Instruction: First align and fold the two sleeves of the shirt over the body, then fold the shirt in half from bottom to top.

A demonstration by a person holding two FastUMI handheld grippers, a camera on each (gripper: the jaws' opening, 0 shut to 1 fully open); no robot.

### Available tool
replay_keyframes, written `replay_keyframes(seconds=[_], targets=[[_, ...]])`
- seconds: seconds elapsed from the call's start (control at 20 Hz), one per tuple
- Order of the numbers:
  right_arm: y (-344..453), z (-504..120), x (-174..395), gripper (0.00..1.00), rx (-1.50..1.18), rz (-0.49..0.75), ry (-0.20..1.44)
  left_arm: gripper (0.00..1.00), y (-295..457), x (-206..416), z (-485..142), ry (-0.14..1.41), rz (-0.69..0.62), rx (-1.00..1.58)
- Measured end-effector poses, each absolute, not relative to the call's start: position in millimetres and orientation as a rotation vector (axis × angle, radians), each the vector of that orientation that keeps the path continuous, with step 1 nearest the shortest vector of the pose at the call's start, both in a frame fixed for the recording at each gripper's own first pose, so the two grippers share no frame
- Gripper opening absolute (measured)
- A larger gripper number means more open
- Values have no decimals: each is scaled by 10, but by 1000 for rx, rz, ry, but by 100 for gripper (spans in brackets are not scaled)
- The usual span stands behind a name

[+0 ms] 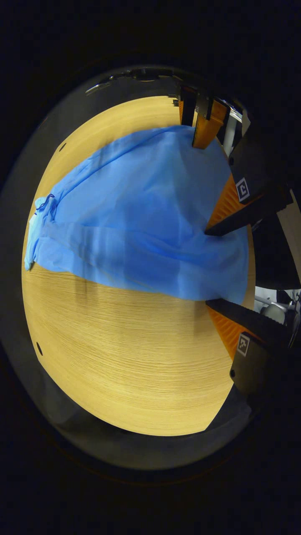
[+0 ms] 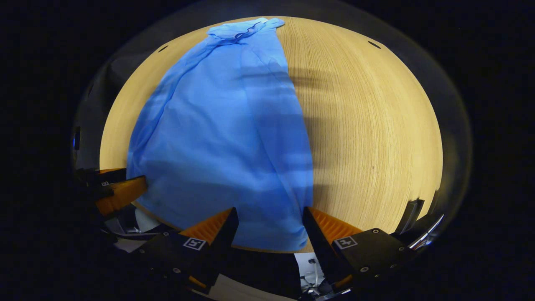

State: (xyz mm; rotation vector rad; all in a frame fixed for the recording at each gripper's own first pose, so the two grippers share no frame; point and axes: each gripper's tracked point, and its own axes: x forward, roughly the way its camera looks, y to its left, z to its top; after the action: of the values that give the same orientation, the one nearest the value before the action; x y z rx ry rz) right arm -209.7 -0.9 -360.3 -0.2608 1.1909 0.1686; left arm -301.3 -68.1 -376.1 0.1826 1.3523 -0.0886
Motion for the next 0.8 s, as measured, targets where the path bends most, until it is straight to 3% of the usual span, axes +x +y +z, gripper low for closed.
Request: replay_keyframes(seconds=[0.25, 0.35, 0.45, 0.5, 0.6, 0.75, 0.8], targets=[[-59, -3609, -2103, 74, -273, 160, 1182, 94, -722, -3005, -3780, 1329, -72, 205], [-76, -3601, -2113, 63, -268, 157, 1178, 73, -753, -2998, -3786, 1322, -80, 207], [-86, -3616, -2117, 40, -255, 156, 1178, 54, -791, -2992, -3795, 1316, -92, 201], [-67, -3612, -2117, 35, -246, 165, 1178, 32, -801, -2990, -3805, 1315, -93, 190], [-55, -3607, -2111, 24, -238, 177, 1169, 13, -846, -3009, -3805, 1324, -105, 142], [2, -3582, -2090, 2, -213, 195, 1170, 12, -878, -2946, -3792, 1303, -103, 64], [11, -3551, -2064, 2, -207, 195, 1161, 5, -899, -2913, -3767, 1294, -118, 64]])
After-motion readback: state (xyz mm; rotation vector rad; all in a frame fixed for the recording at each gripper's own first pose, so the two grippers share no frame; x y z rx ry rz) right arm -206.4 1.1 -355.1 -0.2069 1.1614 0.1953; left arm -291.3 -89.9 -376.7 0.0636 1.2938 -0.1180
